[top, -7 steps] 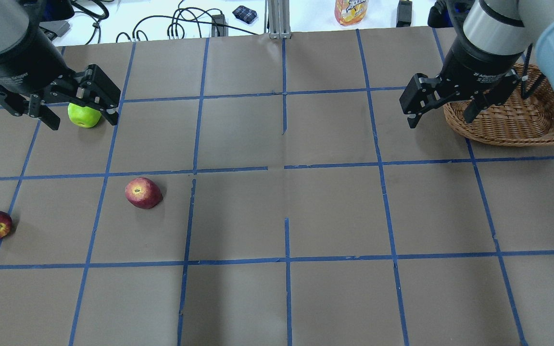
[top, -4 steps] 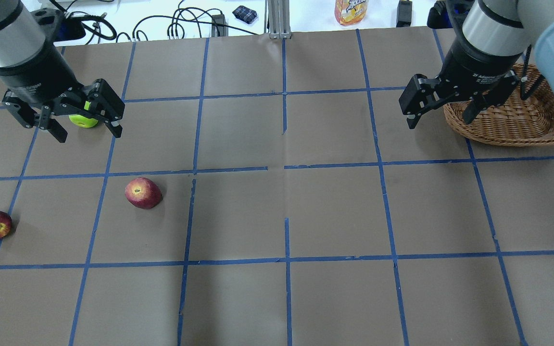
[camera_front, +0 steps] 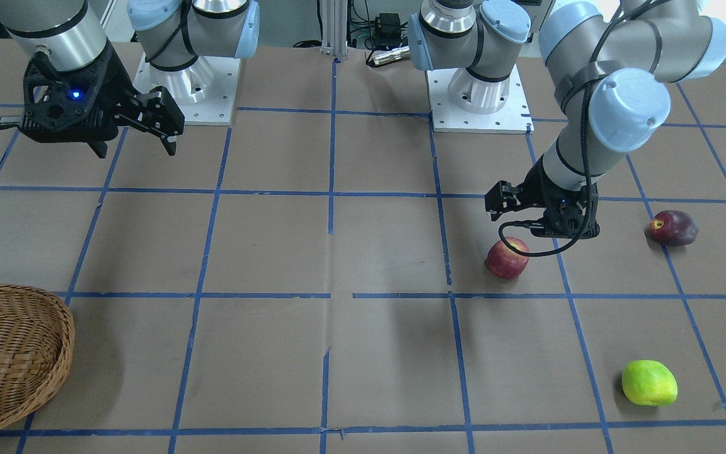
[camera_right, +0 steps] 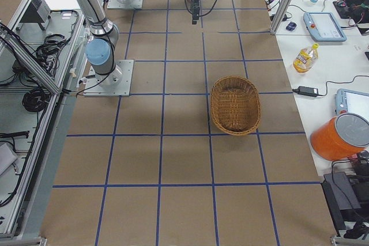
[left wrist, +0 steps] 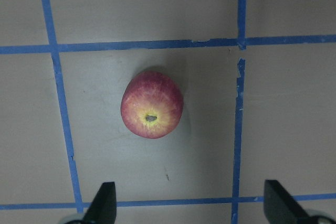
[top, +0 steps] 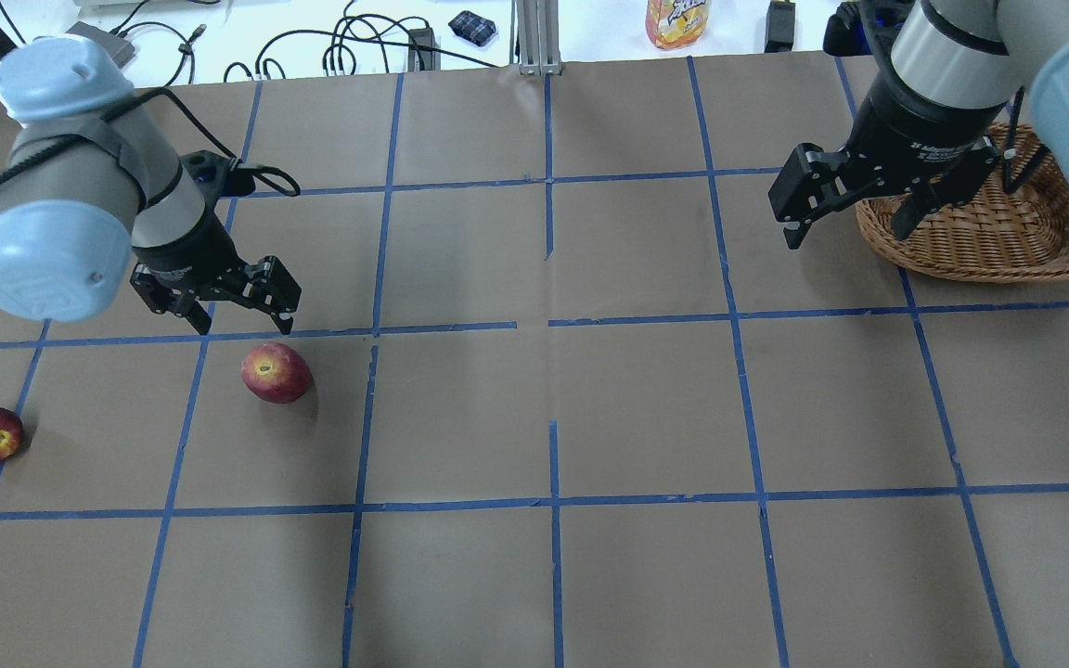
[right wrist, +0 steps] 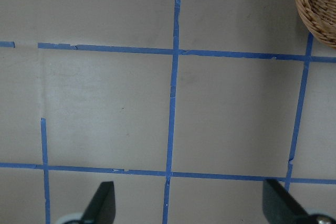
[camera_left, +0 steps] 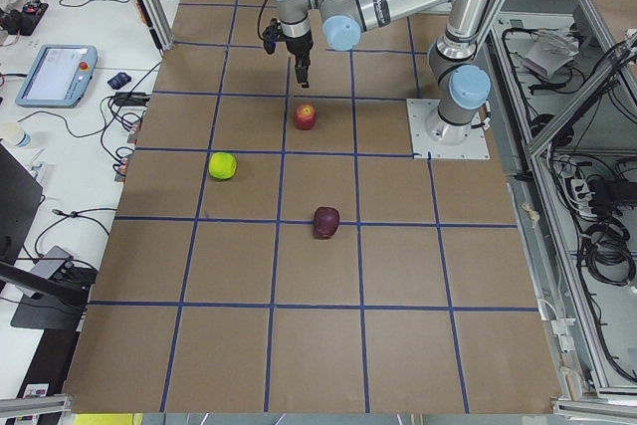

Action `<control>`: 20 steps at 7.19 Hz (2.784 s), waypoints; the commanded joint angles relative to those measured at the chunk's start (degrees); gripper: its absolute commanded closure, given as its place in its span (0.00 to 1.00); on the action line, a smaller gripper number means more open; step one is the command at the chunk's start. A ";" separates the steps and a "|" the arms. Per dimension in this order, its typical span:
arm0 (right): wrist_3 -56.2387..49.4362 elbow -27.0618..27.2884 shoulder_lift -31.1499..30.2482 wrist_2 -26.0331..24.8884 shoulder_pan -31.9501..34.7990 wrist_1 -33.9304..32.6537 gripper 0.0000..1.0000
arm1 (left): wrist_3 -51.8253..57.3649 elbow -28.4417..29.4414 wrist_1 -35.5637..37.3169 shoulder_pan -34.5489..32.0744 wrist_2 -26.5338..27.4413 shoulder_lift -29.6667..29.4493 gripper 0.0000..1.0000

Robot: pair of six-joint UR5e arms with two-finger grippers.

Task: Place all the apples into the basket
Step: 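Lower the left gripper onto the red apple and close it, then carry the red apple with the left gripper to the table center and release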

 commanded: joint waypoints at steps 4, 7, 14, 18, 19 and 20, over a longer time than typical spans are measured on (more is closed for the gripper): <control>0.07 0.00 0.00 0.39 0.08 -0.11 0.00 | 1.55 -10.73 12.90 7.25 -1.40 -4.55 0.00; 0.07 0.18 -0.08 0.30 0.16 -0.03 0.00 | 0.59 -11.01 17.12 6.73 -5.87 -6.83 0.00; -0.02 0.18 0.00 -0.14 0.16 0.06 0.00 | -4.67 -11.10 19.89 5.85 -5.53 -6.86 1.00; -0.11 1.58 -0.09 -0.58 0.08 -0.03 0.00 | -30.46 8.25 19.88 -14.05 -13.72 -14.80 1.00; -0.11 1.58 0.18 -0.49 0.08 -0.37 0.00 | -34.36 12.41 19.78 -17.41 -13.72 -18.23 1.00; -0.11 1.58 1.66 -0.49 -0.01 -2.03 0.00 | -38.92 14.63 20.48 -20.40 -13.72 -21.58 1.00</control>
